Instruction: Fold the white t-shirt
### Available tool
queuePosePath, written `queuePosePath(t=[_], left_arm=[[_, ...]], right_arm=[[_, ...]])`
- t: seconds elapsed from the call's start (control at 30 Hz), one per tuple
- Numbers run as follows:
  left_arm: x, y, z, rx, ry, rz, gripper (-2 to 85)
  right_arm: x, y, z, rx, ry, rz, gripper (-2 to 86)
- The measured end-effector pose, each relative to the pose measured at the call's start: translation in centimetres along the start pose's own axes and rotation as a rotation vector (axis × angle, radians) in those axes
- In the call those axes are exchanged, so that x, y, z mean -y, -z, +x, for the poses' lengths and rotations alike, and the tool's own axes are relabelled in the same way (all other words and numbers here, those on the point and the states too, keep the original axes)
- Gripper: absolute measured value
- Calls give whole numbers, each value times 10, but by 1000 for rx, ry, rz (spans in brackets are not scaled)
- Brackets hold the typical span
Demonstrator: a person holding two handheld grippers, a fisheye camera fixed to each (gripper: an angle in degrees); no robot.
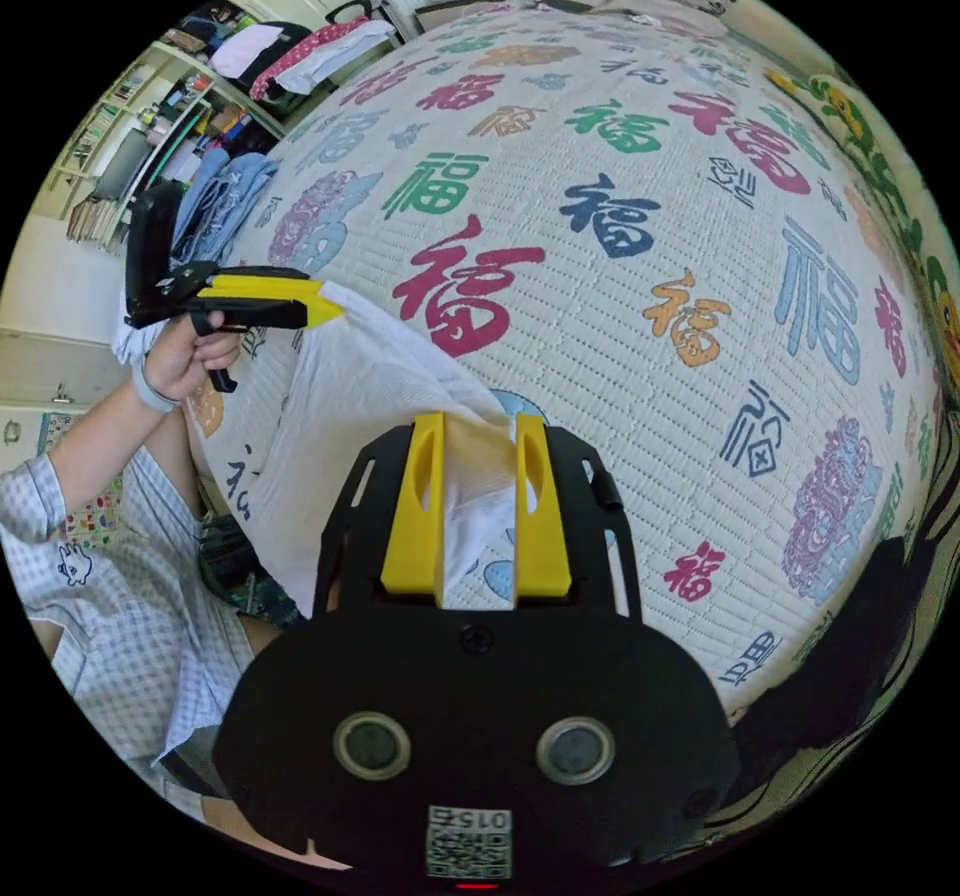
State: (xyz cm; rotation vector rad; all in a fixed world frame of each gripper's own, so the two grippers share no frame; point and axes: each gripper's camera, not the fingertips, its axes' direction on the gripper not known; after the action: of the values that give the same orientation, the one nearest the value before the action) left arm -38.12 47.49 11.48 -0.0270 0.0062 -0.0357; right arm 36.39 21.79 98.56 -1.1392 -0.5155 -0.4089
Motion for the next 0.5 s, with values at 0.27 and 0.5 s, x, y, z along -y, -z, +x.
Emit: queuePosePath(t=[0.27, 0.5], left_arm=[[4, 8, -2, -43, -58, -49, 10], [-32, 76, 29, -135, -278, 92, 0]], right_arm=[[0, 24, -19, 21, 16, -16, 47], [-77, 82, -87, -56, 130, 199, 40]])
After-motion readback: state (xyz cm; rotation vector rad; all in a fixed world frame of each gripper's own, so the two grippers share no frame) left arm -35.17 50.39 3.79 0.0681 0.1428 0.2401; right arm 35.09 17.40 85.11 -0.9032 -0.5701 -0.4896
